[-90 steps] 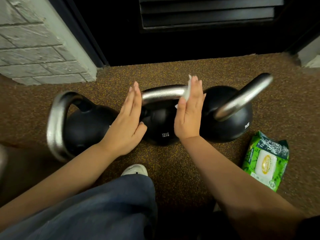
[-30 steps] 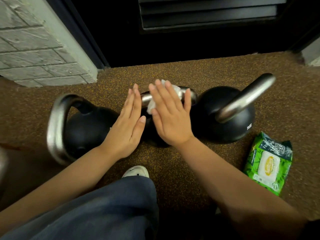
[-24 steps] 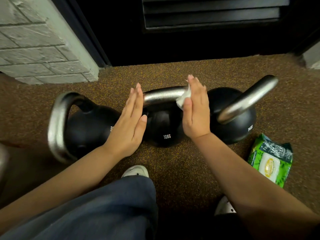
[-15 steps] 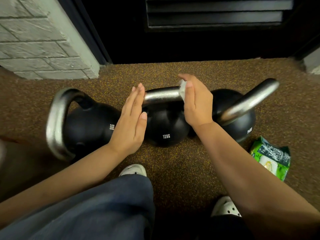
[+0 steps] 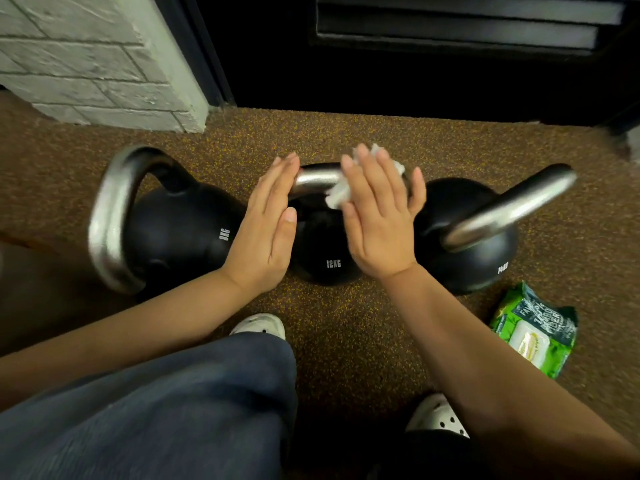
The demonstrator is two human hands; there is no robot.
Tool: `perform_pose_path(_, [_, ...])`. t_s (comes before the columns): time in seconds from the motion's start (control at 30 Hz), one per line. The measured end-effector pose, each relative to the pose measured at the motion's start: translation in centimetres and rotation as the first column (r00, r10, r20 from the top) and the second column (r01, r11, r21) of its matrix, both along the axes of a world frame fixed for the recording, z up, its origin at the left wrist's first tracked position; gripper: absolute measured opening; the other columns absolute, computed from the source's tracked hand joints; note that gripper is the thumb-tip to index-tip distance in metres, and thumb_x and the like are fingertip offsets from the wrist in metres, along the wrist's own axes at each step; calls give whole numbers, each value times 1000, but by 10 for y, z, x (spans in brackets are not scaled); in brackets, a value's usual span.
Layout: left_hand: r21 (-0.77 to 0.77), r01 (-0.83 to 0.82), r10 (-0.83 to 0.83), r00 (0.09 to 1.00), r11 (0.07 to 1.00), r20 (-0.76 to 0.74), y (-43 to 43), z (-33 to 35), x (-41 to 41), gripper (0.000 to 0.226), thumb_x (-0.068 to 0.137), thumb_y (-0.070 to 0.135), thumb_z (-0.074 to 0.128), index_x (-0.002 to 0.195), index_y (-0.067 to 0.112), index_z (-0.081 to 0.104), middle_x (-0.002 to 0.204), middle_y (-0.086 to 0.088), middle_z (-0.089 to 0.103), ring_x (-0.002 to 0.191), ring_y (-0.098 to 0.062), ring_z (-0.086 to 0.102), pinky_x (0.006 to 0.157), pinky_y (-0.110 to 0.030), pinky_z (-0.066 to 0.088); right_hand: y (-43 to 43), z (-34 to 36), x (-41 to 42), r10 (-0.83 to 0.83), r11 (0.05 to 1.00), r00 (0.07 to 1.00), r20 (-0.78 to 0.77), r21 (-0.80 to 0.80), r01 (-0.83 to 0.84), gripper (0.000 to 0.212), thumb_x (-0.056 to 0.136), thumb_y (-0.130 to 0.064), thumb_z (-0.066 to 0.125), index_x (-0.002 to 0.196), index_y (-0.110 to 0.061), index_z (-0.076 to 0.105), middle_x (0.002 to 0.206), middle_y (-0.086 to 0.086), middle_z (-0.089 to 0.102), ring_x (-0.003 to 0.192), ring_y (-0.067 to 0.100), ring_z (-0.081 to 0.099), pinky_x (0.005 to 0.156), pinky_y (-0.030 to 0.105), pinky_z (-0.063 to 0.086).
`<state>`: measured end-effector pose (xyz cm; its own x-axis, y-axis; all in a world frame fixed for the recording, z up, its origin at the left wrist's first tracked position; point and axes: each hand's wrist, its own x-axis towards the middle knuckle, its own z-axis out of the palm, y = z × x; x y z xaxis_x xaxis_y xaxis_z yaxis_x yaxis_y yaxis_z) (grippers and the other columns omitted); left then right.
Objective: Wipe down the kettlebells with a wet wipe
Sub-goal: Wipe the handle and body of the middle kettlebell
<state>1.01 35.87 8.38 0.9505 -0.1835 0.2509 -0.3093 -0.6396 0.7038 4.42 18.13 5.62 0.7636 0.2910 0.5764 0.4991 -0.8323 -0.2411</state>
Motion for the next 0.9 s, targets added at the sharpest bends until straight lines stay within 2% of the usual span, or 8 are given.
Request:
perform_pose_path(0.2, [-21,1,-2,1000,1000,-4,-1,-2,0,53,97,22,22,147,3,19,153,-2,19,146,-20,13,119,-41,13,-14,-8,-1,-42,940,973,-226,322,115,54,99,-40,12,146,-14,21,150,7,33,141,11,23,115,48,9])
perform_pose_path(0.33, [-26,1,-1,1000,1000,-6,-2,-2,0,54,97,22,22,147,4,18,153,-1,18,146,-19,13,118,-45,14,-12,6,5,16,845,948,-318,511,157,57,98,-47,13,144,-17,28,139,-29,34,131,-9,30,113,44,21])
perform_pose_path(0.4, [-22,3,-3,1000,1000,-5,-1,-3,0,54,96,21,22,147,3,18,154,-2,18,146,-19,12,119,-44,13,-10,17,12,19,804,928,-372,557,207,52,99,-41,20,139,-15,40,134,-21,47,125,0,43,109,38,33])
perform_pose_path(0.47, [-14,10,-10,1000,1000,-1,0,-3,1,54,96,20,22,147,2,18,154,-4,18,146,-19,12,119,-40,12,-5,35,22,-26,824,909,-417,506,256,47,99,-35,25,134,-14,47,116,-4,63,111,15,57,97,30,40])
perform_pose_path(0.57, [5,13,-13,1000,1000,8,0,-3,2,54,96,20,23,146,0,18,154,-5,18,146,-20,12,119,-37,12,9,55,33,-37,925,919,-393,334,180,44,97,-27,39,139,-12,37,77,-10,60,84,25,64,84,33,41])
perform_pose_path(0.67, [12,22,-22,1000,1000,9,1,-3,2,54,96,19,24,146,0,18,154,-5,17,146,-19,12,119,-34,11,19,61,37,5,982,963,-269,181,46,38,96,-28,40,129,-10,47,65,-2,65,68,29,65,72,34,43])
perform_pose_path(0.8, [30,34,-34,999,999,11,3,-3,2,55,96,20,24,146,-1,18,154,-6,17,146,-20,12,119,-34,11,17,55,37,106,994,979,-172,49,-99,35,97,-31,32,100,-15,63,74,1,66,67,25,62,67,34,38])
perform_pose_path(0.9, [40,32,-33,999,999,3,3,-2,3,55,96,20,24,146,-1,17,154,-7,17,146,-20,12,119,-33,10,5,43,28,130,992,983,-128,9,-130,41,99,-33,28,119,-18,60,108,-3,67,95,19,60,84,36,36])
